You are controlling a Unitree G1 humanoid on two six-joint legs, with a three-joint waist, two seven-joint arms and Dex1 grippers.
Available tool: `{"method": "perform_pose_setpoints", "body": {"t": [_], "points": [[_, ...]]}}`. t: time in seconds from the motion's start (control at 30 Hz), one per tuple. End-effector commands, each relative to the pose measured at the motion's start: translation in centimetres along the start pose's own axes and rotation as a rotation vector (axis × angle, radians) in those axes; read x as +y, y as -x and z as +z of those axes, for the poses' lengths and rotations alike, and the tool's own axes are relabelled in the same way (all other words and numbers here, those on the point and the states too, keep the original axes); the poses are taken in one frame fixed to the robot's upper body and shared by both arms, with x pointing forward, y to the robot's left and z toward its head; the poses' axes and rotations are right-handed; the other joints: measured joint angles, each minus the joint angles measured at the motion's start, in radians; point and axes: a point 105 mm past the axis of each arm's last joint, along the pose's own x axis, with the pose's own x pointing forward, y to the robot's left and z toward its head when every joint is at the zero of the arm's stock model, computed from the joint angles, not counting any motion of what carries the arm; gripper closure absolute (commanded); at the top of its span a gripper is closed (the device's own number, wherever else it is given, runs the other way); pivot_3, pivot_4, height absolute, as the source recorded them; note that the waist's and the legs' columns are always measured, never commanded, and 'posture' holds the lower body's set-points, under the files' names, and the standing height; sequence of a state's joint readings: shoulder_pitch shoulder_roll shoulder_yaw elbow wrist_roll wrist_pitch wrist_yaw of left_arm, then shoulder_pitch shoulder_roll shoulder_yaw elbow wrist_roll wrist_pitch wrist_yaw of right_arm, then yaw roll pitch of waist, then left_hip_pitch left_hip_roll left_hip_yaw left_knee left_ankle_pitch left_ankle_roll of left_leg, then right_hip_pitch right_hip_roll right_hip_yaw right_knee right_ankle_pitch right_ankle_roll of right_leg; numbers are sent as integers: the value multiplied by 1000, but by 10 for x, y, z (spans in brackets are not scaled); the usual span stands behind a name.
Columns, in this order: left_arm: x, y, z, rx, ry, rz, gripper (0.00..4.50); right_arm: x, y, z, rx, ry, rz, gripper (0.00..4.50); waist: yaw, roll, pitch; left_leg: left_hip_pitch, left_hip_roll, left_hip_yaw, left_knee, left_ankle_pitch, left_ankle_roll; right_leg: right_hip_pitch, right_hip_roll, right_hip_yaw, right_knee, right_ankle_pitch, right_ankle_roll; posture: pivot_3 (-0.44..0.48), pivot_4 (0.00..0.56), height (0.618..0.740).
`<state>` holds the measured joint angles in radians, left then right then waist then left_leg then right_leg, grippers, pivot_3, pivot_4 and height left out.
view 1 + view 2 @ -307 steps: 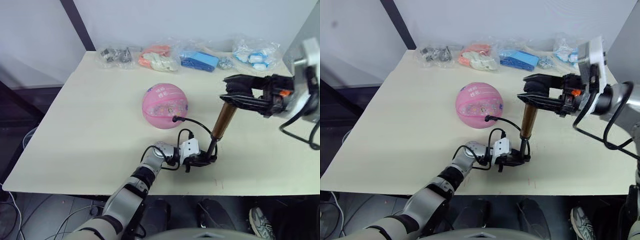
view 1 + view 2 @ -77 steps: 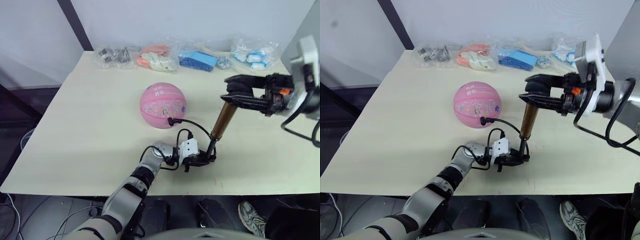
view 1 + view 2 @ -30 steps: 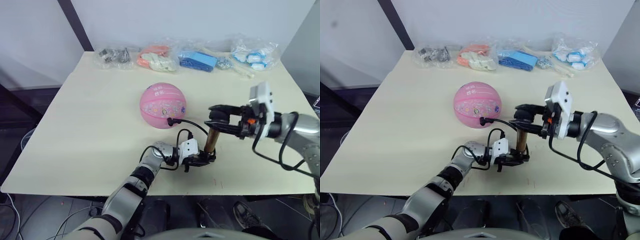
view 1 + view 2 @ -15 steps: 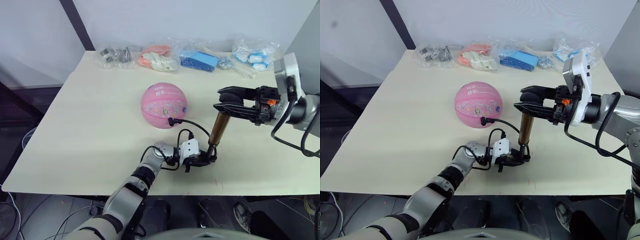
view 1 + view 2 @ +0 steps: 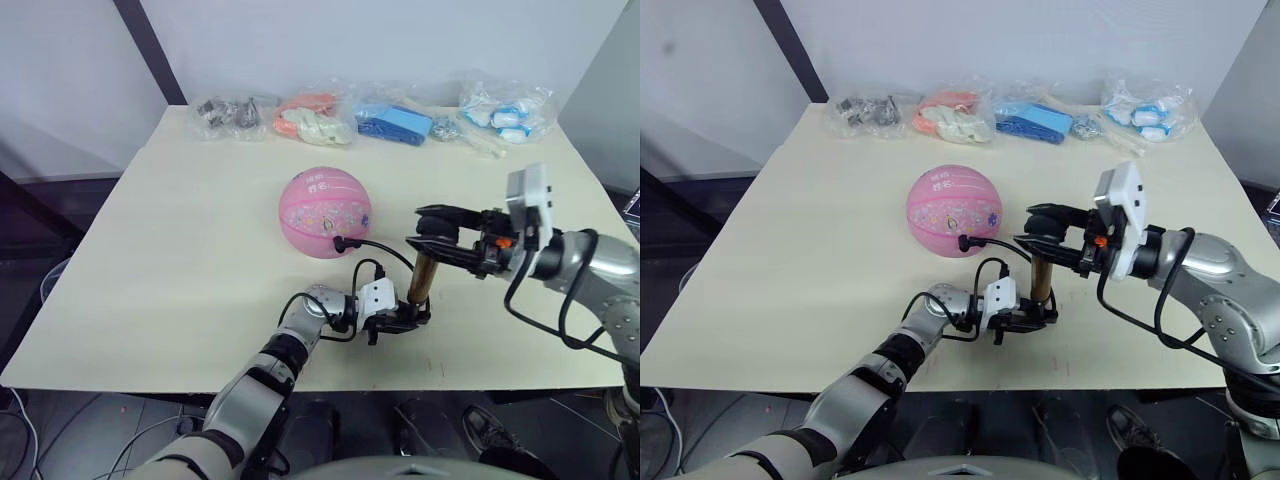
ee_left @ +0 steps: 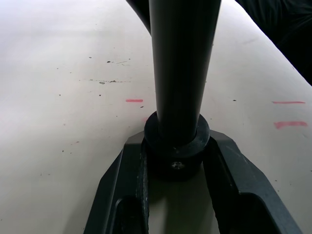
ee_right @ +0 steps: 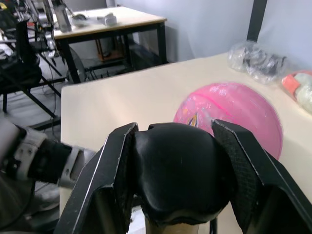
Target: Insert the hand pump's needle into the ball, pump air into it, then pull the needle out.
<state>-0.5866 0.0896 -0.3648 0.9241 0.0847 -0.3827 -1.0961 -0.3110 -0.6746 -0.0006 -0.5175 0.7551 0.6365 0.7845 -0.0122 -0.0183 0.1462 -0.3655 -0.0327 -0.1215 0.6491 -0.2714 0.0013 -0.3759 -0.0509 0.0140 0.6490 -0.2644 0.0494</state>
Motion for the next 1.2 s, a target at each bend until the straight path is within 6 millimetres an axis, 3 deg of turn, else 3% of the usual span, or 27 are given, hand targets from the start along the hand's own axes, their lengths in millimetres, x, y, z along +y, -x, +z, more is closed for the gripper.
{"method": "perform_pose_setpoints", "body": {"t": [0.03, 0.23, 0.4, 0.63, 0.77, 1.2], "points": [[-16, 5, -34, 121, 85, -31, 3388, 11, -8, -45, 96, -73, 46, 2571, 0, 0, 0, 0, 0, 0, 0, 0, 0, 0, 0, 0, 0, 0, 0, 0, 150, 740], [-16, 6, -33, 119, 87, -30, 3388, 13, -11, -70, 121, -79, 30, 2571, -1, -1, -1, 2, 0, 1, 0, 0, 0, 1, 0, 1, 0, 0, 1, 0, 150, 740], [-15, 5, -33, 121, 86, -30, 3388, 10, -9, -73, 123, -64, 15, 2571, -1, 0, -1, 2, 0, 1, 0, 0, 0, 1, 1, 1, 0, 0, 0, 0, 150, 740], [-15, 6, -34, 124, 85, -31, 3388, 6, 4, -33, 83, 30, 28, 2571, -1, 0, -1, 1, 0, 1, 0, 0, 0, 1, 0, 2, 0, 1, -1, 0, 150, 740], [-16, 6, -35, 126, 87, -34, 3388, -4, 16, 11, 46, 107, 12, 2571, -1, 3, 2, -1, 0, 1, 0, 0, 0, -1, 0, 2, 0, 1, -1, 0, 150, 740], [-17, 5, -35, 131, 82, -42, 3388, -11, 36, 104, -90, 161, 6, 2571, 2, 5, 8, -4, 0, 0, 1, 0, 0, -2, -1, 0, -1, 2, -1, 0, 150, 740]]}}
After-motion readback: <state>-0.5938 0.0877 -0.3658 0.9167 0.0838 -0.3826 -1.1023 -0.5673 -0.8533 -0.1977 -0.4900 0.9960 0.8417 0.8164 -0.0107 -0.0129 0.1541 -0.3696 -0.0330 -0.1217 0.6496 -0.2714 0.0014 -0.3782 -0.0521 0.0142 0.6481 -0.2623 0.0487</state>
